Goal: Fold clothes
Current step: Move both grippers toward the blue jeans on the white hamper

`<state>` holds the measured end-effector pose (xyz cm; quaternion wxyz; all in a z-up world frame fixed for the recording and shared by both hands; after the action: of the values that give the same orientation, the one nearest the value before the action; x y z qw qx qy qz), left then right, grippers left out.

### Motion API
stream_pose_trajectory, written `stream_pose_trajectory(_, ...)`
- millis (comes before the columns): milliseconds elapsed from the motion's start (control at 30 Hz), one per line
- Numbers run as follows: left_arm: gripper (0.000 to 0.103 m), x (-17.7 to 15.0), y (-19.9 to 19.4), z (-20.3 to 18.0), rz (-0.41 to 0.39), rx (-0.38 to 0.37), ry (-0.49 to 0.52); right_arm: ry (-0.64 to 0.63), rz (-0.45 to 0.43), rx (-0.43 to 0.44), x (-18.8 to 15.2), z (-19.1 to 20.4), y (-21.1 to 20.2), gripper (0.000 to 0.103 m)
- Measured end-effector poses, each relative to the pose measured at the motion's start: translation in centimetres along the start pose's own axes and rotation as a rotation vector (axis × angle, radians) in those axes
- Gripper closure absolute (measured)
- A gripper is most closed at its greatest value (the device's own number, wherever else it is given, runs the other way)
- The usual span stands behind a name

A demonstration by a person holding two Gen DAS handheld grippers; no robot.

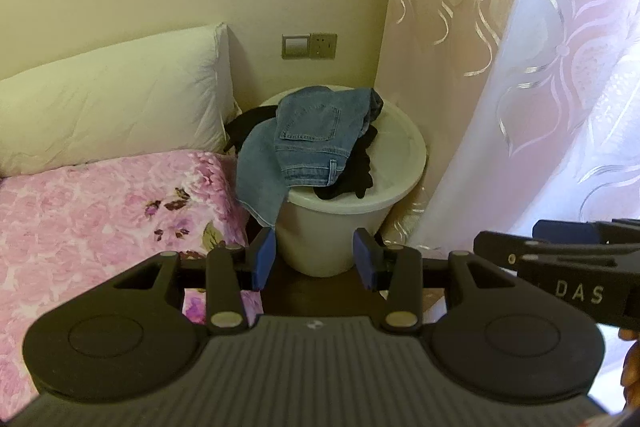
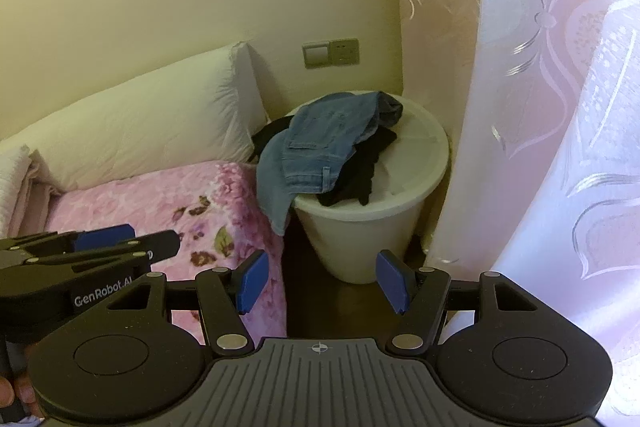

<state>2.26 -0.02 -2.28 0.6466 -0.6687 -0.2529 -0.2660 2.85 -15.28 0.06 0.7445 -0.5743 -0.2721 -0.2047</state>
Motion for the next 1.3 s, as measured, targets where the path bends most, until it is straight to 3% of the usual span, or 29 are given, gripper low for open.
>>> stream_pose_trajectory(300, 0.064, 0.6, 2.0, 1.1, 0.007, -0.001, -0.009, -0.006, 0.022, -0.004, 0.8, 0.5, 1.7, 0.040)
stream_pose_trajectory(767, 0.065, 1.6, 5.9, 6.4, 0.099, -0.071, -0.013, -0.006, 0.027, -0.098, 2.8, 1.7, 4.6, 0.040)
stream_pose_trajectory(1300, 0.065, 2.3, 8.4, 10.1, 0.151, -0.075, -0.043, -0.018, 0.066, -0.146, 4.0, 4.5, 7.5, 0.040)
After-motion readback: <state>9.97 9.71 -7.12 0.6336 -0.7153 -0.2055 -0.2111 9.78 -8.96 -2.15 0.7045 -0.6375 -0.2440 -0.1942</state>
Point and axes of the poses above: each gripper's, at about its wrist camera, not at the fingertips, and y roughly the way its jaws point, z to its left, x to its top, the point moved 3 cm from there along y, roughly the way its jaws point, and after that the axes turned 2 degrees about y, right-handed, at the moved point
